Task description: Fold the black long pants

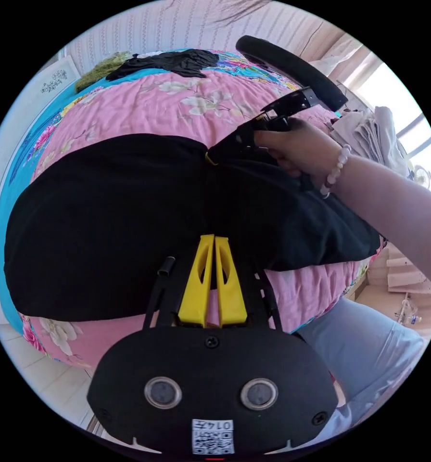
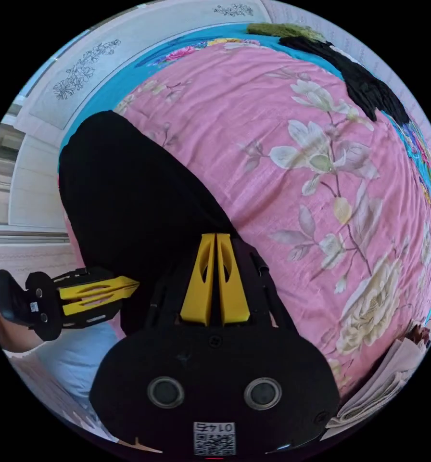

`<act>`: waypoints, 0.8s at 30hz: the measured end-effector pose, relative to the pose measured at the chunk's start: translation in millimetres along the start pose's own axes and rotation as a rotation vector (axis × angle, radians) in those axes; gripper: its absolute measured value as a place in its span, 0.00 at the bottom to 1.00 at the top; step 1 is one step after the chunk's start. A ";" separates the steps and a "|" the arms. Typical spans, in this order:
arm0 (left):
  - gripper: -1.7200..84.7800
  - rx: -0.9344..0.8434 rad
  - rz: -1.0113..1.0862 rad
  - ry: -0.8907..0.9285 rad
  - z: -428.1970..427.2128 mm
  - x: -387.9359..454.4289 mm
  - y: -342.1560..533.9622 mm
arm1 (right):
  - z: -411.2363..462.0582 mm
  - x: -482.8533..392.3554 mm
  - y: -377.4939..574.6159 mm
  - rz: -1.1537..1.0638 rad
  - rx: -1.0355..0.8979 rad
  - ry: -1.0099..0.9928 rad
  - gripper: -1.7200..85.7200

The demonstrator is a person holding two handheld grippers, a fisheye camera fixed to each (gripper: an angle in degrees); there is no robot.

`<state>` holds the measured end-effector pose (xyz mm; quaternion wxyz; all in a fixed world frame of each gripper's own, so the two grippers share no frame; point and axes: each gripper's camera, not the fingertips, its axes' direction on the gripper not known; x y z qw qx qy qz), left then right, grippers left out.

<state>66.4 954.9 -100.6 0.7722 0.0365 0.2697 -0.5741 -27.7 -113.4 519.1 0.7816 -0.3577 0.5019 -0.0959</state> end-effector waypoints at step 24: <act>0.06 0.031 0.441 0.235 52.0 155.0 -85.7 | -88.0 149.1 542.0 0.740 0.380 -0.183 0.04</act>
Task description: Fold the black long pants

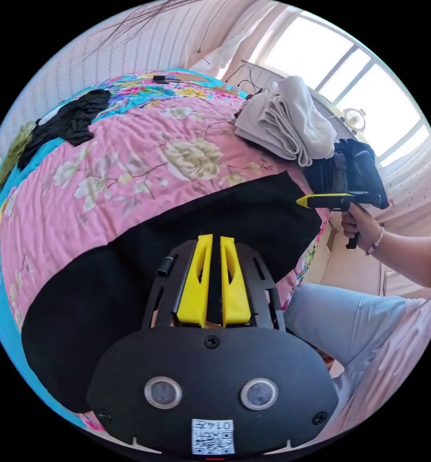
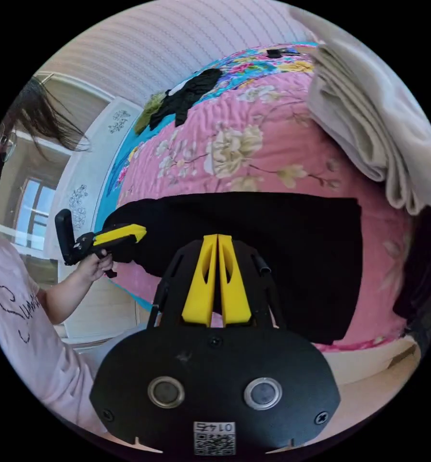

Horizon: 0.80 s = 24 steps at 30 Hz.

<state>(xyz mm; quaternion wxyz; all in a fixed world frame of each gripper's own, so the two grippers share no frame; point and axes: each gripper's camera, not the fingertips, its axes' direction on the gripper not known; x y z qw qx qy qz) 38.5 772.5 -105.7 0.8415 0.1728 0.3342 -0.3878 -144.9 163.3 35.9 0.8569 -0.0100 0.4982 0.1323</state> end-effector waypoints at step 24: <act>0.02 -0.227 0.516 0.208 189.2 145.1 -189.7 | -24.2 224.4 176.7 0.304 0.044 -0.253 0.04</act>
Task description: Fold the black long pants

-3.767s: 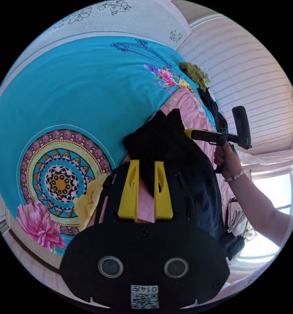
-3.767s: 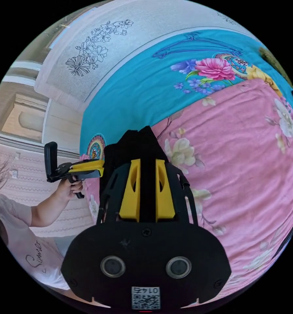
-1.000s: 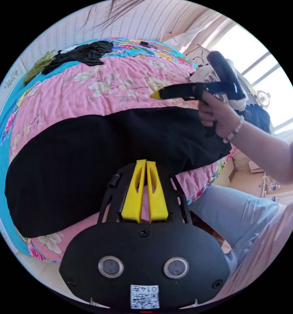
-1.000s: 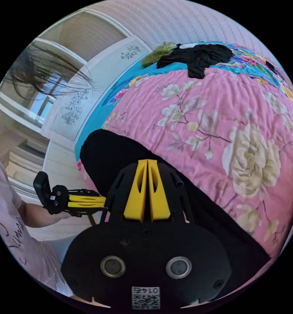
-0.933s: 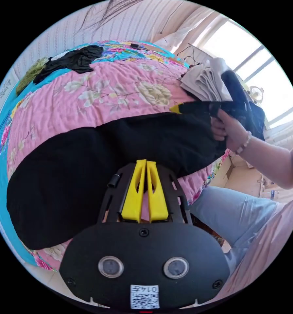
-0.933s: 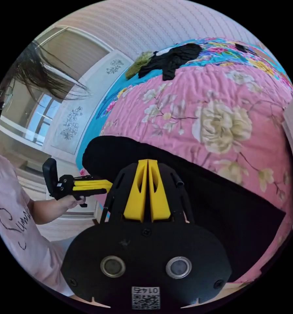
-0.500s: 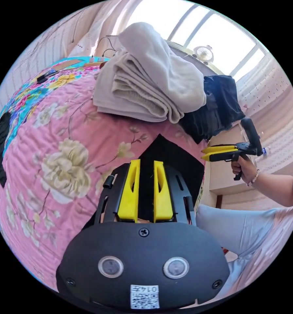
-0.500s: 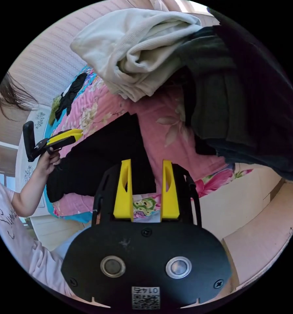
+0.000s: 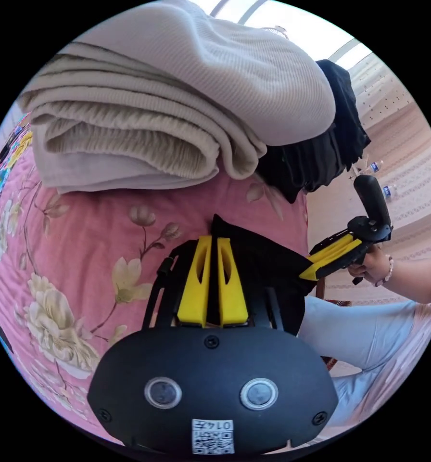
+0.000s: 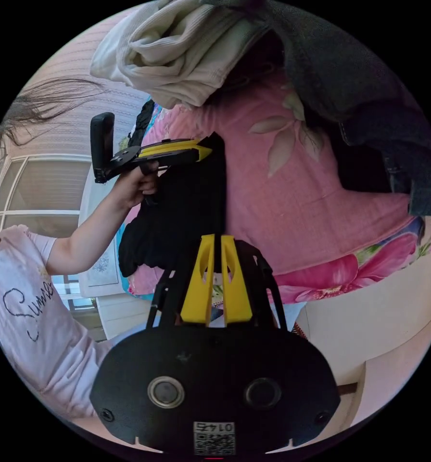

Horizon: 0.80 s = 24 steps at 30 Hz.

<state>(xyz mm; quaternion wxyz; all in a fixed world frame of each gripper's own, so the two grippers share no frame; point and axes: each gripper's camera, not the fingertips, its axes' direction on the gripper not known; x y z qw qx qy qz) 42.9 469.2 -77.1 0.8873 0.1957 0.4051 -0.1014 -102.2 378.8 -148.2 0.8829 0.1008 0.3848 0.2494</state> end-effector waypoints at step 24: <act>0.01 0.642 -0.921 -0.326 -365.1 -62.2 481.6 | 290.2 -419.2 -7.1 -0.700 -0.485 -0.681 0.03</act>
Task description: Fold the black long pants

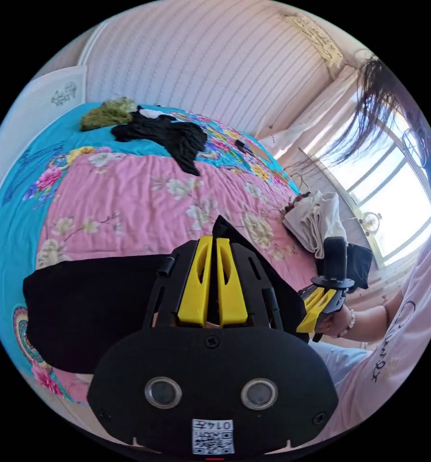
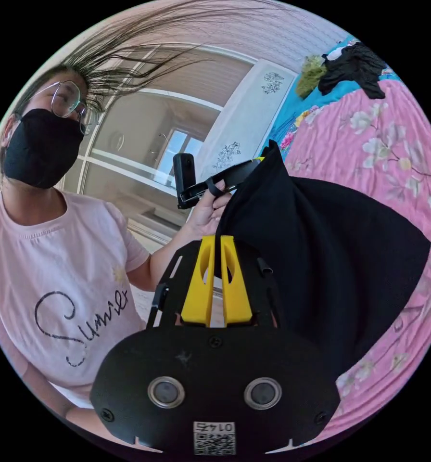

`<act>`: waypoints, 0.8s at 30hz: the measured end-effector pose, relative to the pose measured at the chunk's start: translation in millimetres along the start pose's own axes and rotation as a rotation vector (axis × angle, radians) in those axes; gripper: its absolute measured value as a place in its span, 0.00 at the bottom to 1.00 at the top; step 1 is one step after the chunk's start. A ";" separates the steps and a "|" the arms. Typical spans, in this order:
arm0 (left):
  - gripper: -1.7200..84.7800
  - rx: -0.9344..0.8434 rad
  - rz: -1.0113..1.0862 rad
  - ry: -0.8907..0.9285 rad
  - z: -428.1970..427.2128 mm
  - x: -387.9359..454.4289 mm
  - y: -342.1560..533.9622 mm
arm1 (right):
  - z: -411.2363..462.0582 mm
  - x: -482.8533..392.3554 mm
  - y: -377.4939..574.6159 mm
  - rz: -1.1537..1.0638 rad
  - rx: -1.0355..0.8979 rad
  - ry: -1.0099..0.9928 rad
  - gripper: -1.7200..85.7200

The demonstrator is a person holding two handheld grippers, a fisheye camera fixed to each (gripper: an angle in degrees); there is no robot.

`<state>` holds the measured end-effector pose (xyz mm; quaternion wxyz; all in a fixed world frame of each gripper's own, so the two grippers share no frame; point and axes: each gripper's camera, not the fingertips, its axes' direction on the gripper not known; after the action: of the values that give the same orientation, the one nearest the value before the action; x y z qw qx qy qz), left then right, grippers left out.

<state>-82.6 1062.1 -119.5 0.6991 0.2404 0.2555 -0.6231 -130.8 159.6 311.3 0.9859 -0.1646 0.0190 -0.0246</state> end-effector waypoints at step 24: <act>0.02 -0.033 -0.290 -0.276 -175.7 -166.7 122.8 | 375.6 -1.8 -203.0 -0.147 -0.554 0.421 0.03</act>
<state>13.8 1315.1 -140.3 0.6341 0.1019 0.1993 -0.7402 -124.0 89.5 732.4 0.8740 -0.4178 0.2156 -0.1230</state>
